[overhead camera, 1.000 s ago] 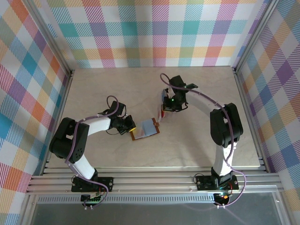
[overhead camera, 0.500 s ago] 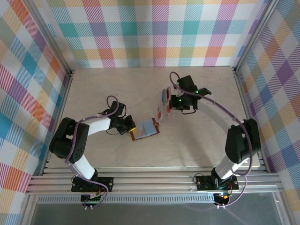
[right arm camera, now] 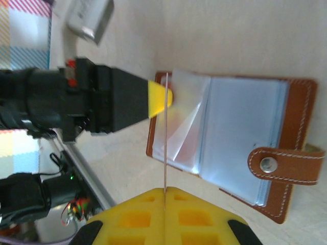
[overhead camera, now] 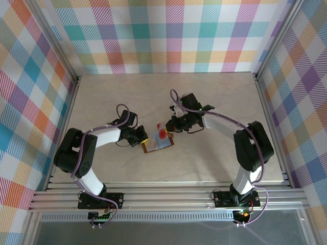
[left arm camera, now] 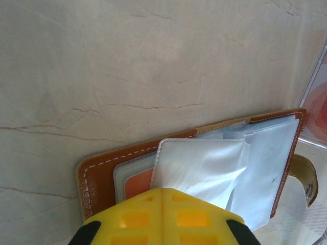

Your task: Put the credit cards into the card holder

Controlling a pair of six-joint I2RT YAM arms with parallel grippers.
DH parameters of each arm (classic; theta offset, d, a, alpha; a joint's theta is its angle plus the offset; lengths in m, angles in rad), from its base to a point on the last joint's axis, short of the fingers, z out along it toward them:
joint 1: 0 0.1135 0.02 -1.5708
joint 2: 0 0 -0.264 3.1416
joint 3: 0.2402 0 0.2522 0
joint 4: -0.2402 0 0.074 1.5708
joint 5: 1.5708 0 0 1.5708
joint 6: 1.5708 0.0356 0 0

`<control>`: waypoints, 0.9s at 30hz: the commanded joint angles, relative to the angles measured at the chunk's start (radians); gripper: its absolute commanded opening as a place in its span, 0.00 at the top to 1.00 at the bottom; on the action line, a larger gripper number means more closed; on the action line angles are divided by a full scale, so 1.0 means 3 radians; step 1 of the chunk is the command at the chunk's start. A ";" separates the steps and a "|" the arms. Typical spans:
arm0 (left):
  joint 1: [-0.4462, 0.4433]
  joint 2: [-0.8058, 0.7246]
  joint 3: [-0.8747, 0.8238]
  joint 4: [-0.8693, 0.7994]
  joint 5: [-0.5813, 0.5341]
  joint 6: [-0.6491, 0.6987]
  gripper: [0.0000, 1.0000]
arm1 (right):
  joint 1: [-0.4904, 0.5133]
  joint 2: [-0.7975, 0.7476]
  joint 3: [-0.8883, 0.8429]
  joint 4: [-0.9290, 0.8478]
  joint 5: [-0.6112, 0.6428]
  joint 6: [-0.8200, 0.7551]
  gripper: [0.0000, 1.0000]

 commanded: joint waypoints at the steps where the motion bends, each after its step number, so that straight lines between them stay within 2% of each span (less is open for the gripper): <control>1: -0.0044 0.0103 -0.0132 -0.0405 -0.0292 0.0080 1.00 | 0.0030 0.0089 -0.0020 0.0179 -0.0436 0.0065 1.00; 6: -0.0042 0.0106 -0.0130 -0.0409 -0.0292 0.0080 1.00 | 0.0043 0.0272 -0.0097 0.0241 -0.0616 0.0138 1.00; 27: -0.0047 0.0104 -0.0131 -0.0406 -0.0311 0.0080 1.00 | 0.0053 0.0555 -0.0125 -0.0004 -0.0425 0.0130 1.00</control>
